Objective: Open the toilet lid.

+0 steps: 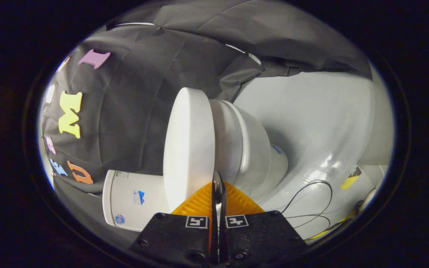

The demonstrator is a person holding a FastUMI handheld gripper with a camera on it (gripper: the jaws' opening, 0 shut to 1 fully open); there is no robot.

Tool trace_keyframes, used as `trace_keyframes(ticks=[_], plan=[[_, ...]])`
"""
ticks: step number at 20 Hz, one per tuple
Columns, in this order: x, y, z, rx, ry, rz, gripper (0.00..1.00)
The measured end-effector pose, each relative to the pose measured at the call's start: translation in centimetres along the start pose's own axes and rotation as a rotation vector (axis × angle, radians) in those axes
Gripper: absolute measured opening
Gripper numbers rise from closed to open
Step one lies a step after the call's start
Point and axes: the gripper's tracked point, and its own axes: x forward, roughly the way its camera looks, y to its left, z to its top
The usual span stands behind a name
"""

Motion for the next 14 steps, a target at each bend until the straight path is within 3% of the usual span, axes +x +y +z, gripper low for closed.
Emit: trace_keyframes(ticks=[14], plan=[[-2.5, 5.4, -0.4, -0.191, -0.046, -0.017, 0.04]])
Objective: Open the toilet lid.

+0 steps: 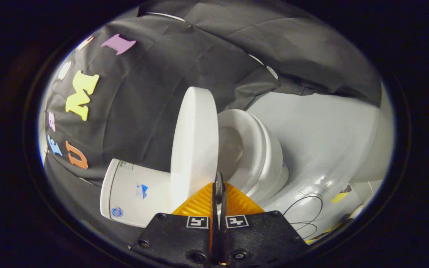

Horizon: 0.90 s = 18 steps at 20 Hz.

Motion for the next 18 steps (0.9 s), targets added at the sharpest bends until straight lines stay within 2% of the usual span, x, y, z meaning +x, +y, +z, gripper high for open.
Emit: trace_keyframes(ticks=[6, 10, 18], plan=[[-1.9, 6.3, 0.2, -0.144, -0.045, 0.033, 0.04], [-2.9, 8.8, 0.1, -0.243, -0.076, 0.005, 0.04], [-3.6, 11.0, -0.5, -0.298, -0.104, -0.016, 0.04]])
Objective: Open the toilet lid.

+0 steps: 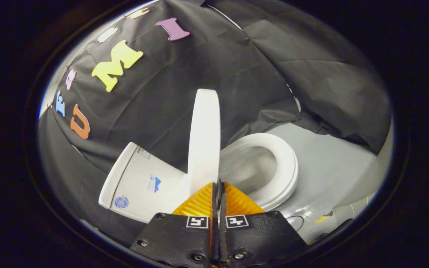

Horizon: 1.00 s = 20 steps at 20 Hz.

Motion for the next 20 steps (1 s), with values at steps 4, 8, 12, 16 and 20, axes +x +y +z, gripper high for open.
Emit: trace_keyframes(ticks=[4, 8, 12, 16, 20], plan=[[-0.6, 1.9, 0.0, -0.052, -0.015, -0.008, 0.04], [-0.9, 4.2, 0.1, -0.114, -0.03, -0.022, 0.04], [-1.4, 6.1, 0.1, -0.164, -0.042, -0.021, 0.04], [-1.9, 7.7, -0.2, -0.201, -0.048, -0.017, 0.04], [-1.6, 10.1, -0.6, -0.239, -0.055, -0.015, 0.06]])
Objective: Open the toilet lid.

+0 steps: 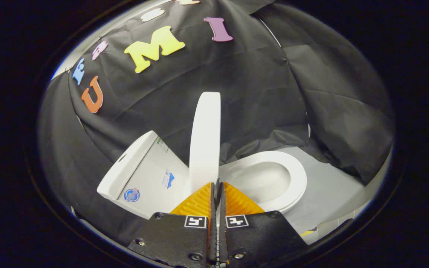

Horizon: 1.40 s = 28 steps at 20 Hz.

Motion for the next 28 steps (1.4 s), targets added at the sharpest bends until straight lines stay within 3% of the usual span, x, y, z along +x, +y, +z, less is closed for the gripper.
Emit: trace_keyframes(ticks=[10, 28], plan=[[0.2, 4.0, -0.1, -0.132, -0.032, -0.034, 0.07], [0.6, 11.3, -1.9, -0.316, -0.048, -0.004, 0.08]])
